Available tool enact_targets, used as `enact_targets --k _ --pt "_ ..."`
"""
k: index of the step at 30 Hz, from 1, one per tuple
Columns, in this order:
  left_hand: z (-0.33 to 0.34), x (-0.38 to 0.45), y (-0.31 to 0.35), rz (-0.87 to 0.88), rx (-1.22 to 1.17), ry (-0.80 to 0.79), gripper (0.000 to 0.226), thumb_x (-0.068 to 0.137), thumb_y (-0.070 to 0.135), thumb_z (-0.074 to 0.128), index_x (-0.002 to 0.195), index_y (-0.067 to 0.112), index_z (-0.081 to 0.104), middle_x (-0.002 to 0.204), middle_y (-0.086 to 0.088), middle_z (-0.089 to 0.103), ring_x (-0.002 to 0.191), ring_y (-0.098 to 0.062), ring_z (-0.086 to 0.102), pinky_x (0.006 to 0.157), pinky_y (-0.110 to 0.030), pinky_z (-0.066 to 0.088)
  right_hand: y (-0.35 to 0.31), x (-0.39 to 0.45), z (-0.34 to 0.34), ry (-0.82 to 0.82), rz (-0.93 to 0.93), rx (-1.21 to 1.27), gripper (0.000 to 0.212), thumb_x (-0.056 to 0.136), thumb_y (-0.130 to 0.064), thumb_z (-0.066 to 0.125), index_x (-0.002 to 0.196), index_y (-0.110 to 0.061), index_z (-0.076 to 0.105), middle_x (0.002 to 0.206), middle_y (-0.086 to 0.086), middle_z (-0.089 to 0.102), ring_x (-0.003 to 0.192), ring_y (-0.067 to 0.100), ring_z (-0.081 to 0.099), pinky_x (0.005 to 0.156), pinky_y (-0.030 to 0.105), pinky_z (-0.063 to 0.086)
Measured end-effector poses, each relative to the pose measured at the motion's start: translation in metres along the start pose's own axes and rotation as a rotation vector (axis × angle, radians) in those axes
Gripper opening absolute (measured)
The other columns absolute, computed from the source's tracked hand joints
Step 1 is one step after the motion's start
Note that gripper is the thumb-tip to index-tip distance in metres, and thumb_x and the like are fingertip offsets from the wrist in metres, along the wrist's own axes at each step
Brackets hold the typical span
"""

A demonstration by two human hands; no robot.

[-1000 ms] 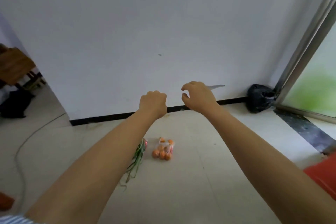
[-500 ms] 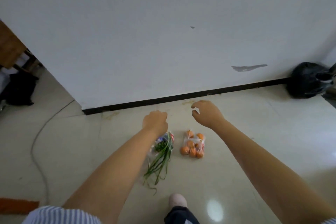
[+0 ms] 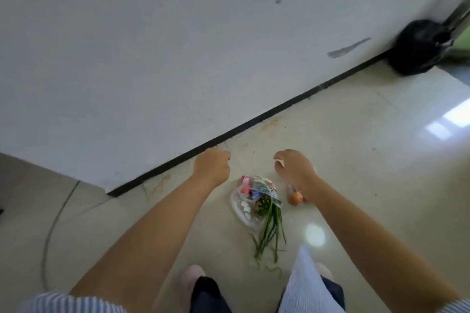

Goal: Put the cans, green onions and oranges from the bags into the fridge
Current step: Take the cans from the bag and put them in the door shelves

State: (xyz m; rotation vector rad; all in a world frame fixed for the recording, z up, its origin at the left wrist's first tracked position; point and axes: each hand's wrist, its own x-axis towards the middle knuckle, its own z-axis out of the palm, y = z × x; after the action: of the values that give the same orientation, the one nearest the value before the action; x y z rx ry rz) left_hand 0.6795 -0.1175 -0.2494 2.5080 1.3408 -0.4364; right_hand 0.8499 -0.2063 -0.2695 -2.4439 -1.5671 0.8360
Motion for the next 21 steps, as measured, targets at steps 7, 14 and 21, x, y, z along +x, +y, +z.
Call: enact_targets --k 7,14,21 --pt "0.001 0.077 -0.086 0.257 0.105 -0.083 0.037 0.094 0.011 0.04 0.127 0.011 0.056 0.129 -0.011 0.056 0.118 -0.027 0.052 0.093 -0.035 0.045 -0.035 0.0 0.081 -0.059 0.33 0.133 0.028 0.09 -0.014 0.042 0.105 -0.005 0.063 0.109 0.013 0.067 0.099 0.028 0.061 0.084 0.032 0.048" --pt "0.036 0.145 -0.076 0.485 0.253 -0.214 0.034 0.094 0.013 0.04 0.126 0.012 0.054 0.128 -0.01 0.055 0.119 -0.028 0.05 0.095 -0.035 0.043 -0.034 0.046 0.127 -0.083 0.545 0.242 0.027 0.09 -0.018 0.042 0.101 -0.006 0.065 0.103 0.012 0.067 0.094 0.025 0.061 0.079 0.029 0.047" --pt "0.096 0.211 -0.082 0.725 0.425 -0.358 0.036 0.093 0.008 0.038 0.127 0.011 0.053 0.127 -0.013 0.054 0.118 -0.03 0.05 0.092 -0.034 0.044 -0.025 0.096 0.183 -0.079 0.777 0.391 0.02 0.09 -0.016 0.043 0.073 -0.014 0.051 0.077 0.003 0.051 0.078 0.023 0.052 0.064 0.027 0.037"
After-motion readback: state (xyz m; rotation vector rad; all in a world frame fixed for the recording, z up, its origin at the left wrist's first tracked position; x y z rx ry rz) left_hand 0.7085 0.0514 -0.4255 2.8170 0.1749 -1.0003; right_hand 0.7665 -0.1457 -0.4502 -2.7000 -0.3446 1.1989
